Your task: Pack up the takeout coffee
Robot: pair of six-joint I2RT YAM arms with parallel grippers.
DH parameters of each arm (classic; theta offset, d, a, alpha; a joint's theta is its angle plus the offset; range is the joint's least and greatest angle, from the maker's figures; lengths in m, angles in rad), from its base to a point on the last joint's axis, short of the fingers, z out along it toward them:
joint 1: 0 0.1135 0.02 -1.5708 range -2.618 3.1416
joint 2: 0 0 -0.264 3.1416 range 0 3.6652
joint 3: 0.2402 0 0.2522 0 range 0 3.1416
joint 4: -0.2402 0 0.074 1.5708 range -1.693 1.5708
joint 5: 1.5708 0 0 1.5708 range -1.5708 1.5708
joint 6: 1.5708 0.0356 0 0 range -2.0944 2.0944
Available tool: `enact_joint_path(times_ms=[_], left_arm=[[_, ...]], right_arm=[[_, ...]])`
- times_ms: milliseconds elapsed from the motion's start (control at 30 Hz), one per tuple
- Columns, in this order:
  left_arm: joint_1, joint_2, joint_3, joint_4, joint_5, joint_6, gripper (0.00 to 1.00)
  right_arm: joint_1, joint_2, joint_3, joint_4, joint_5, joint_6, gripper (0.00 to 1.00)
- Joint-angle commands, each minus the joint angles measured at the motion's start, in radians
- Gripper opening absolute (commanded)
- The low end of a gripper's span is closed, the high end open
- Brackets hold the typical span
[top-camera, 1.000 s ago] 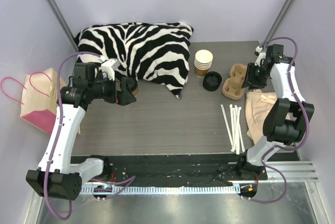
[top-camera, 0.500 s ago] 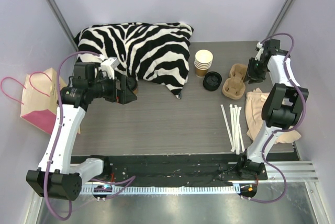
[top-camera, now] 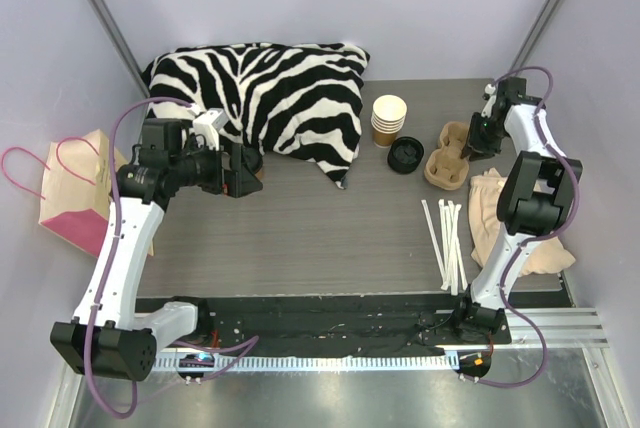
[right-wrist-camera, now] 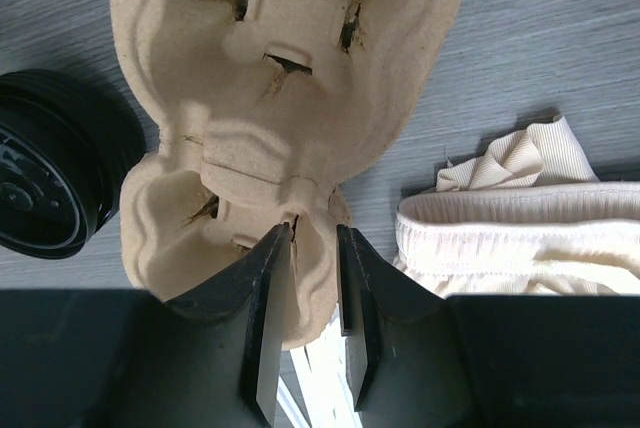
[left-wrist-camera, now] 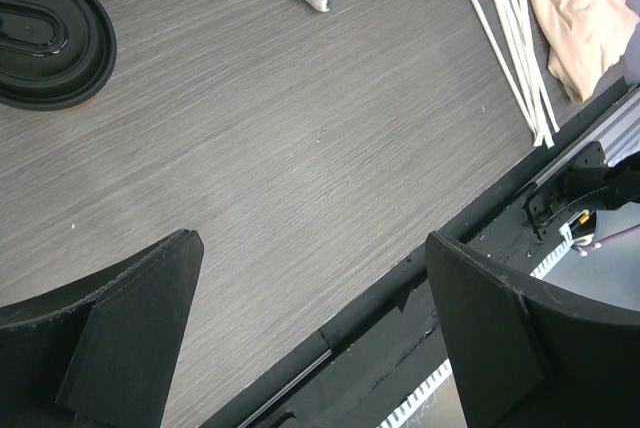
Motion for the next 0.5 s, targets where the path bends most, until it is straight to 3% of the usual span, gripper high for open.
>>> enact_joint_path(times_ms=[0, 467], left_arm=[[-0.001, 0.006, 0.018, 0.032, 0.028, -0.006, 1.0], [0.0, 0.032, 0.032, 0.025, 0.041, -0.009, 1.0]], right_arm=[[0.009, 0.007, 0.029, 0.028, 0.03, -0.005, 0.33], [0.01, 0.027, 0.023, 0.037, 0.032, -0.014, 0.31]])
